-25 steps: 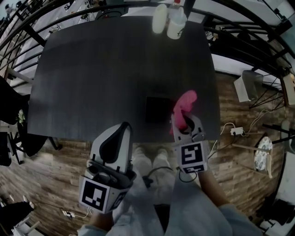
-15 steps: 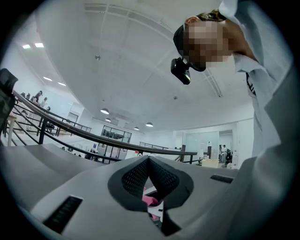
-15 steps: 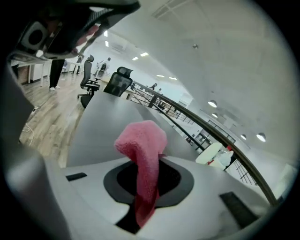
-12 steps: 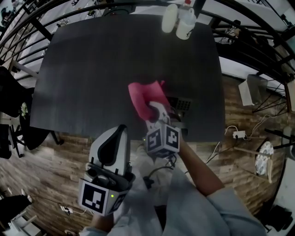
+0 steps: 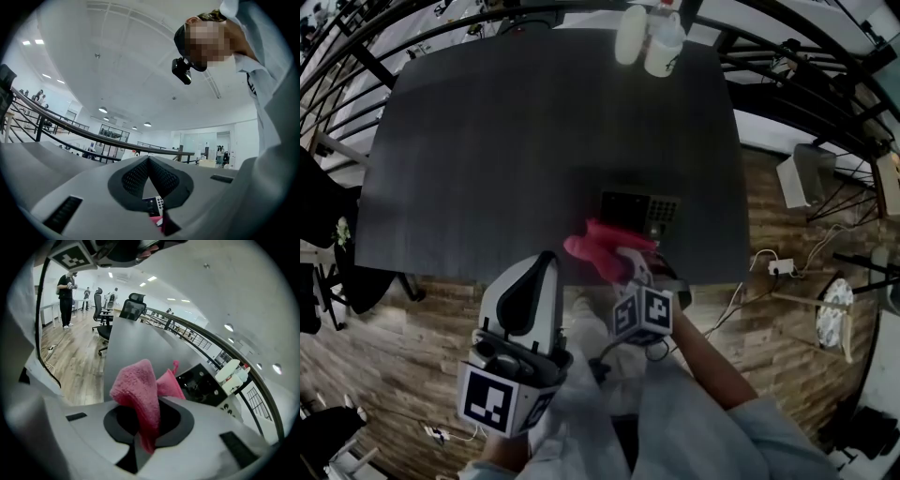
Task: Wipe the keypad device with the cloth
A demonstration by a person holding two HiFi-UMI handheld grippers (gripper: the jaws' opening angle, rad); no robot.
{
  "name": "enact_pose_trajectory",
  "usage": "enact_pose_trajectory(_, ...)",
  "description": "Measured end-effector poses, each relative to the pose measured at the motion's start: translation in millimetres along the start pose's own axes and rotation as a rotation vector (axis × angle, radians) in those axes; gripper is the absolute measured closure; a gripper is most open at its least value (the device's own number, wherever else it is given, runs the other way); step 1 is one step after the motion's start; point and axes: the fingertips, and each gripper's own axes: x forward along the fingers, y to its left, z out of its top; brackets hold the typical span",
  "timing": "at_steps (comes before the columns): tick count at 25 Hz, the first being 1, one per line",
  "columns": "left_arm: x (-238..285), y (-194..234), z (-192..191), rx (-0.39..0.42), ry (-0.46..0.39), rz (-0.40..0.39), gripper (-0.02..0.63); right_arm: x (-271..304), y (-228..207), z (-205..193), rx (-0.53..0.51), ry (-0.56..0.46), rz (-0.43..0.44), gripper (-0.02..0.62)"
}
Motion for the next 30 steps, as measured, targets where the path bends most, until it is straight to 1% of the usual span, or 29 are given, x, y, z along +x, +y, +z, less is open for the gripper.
enact_pose_trajectory(5,9,-18,-2,0.007,0.012,-0.047,0.606,-21,-7,-41,0.12,0.048,-0.01,0.554)
enact_pose_trajectory(9,15,-29,-3,0.024,0.01,-0.075,0.606,-38,-21,-77,0.268,0.084,-0.051,0.554)
enact_pose_trajectory(13,22,-39,2,0.044,0.001,-0.098,0.606,-59,-41,-96,0.452,0.065,-0.109,0.554)
enact_pose_trajectory(16,25,-48,5,0.039,0.004,-0.118,0.606,-76,-53,-101,0.54,0.03,-0.164,0.554)
enact_pose_trajectory(19,29,-56,6,0.054,0.003,-0.133,0.606,-98,-68,-93,0.59,-0.033,-0.213,0.554)
enact_pose_trajectory(23,33,-63,10,0.072,-0.005,-0.145,0.606,-127,-88,-68,0.607,-0.136,-0.264,0.554)
enact_pose_trajectory(27,37,-68,17,0.094,-0.025,-0.146,0.606,-160,-112,-33,0.611,-0.296,-0.331,0.554)
enact_pose_trajectory(30,36,-69,24,0.111,-0.043,-0.143,0.606,-186,-124,-7,0.6,-0.398,-0.386,0.554)
